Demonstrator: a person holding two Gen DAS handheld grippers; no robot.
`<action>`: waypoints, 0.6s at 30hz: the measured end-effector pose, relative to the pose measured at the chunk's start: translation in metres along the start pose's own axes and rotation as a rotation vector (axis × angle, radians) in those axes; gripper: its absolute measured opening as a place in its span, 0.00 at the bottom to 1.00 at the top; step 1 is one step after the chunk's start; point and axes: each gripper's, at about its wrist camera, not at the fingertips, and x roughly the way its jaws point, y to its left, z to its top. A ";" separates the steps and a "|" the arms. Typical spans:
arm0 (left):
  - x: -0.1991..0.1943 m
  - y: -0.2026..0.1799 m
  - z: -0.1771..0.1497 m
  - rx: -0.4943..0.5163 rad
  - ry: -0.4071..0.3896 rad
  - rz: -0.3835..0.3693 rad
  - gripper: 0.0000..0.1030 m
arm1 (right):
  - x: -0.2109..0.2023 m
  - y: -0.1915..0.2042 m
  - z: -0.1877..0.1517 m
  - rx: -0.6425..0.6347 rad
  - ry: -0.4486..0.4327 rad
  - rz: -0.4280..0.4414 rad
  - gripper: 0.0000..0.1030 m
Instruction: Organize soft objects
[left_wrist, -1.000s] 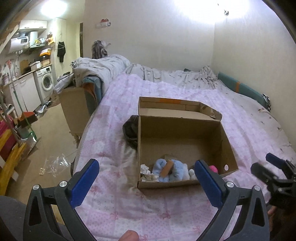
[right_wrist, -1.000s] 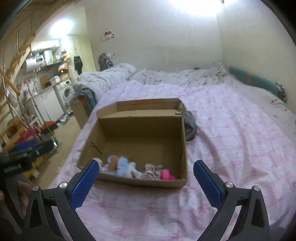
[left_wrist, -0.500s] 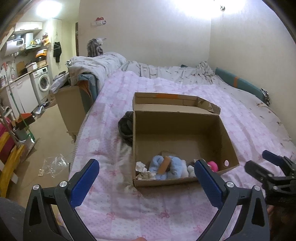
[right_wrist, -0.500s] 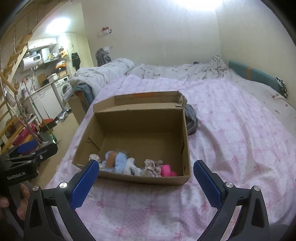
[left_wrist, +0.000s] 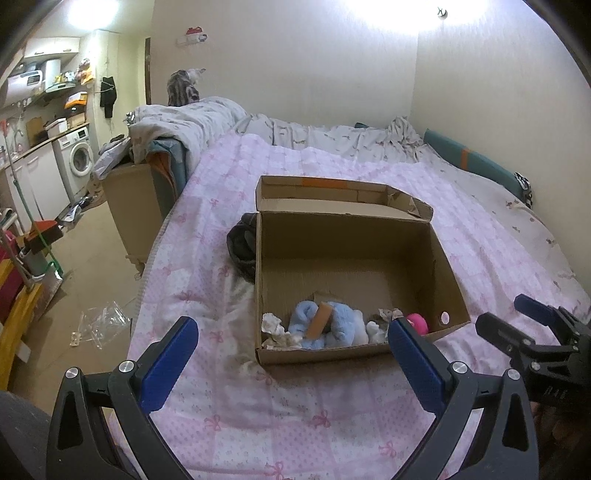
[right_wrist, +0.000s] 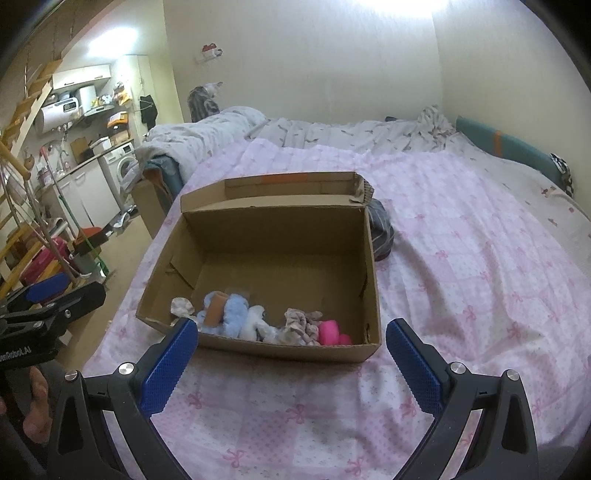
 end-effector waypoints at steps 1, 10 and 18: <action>0.000 0.000 0.000 0.001 0.001 -0.001 1.00 | 0.000 -0.001 0.000 0.002 -0.002 -0.001 1.00; 0.003 0.000 -0.001 -0.005 0.011 -0.002 1.00 | 0.001 -0.005 0.001 0.022 0.001 -0.008 1.00; 0.002 0.000 -0.001 -0.006 0.012 -0.006 1.00 | 0.002 -0.006 0.001 0.022 0.005 -0.010 1.00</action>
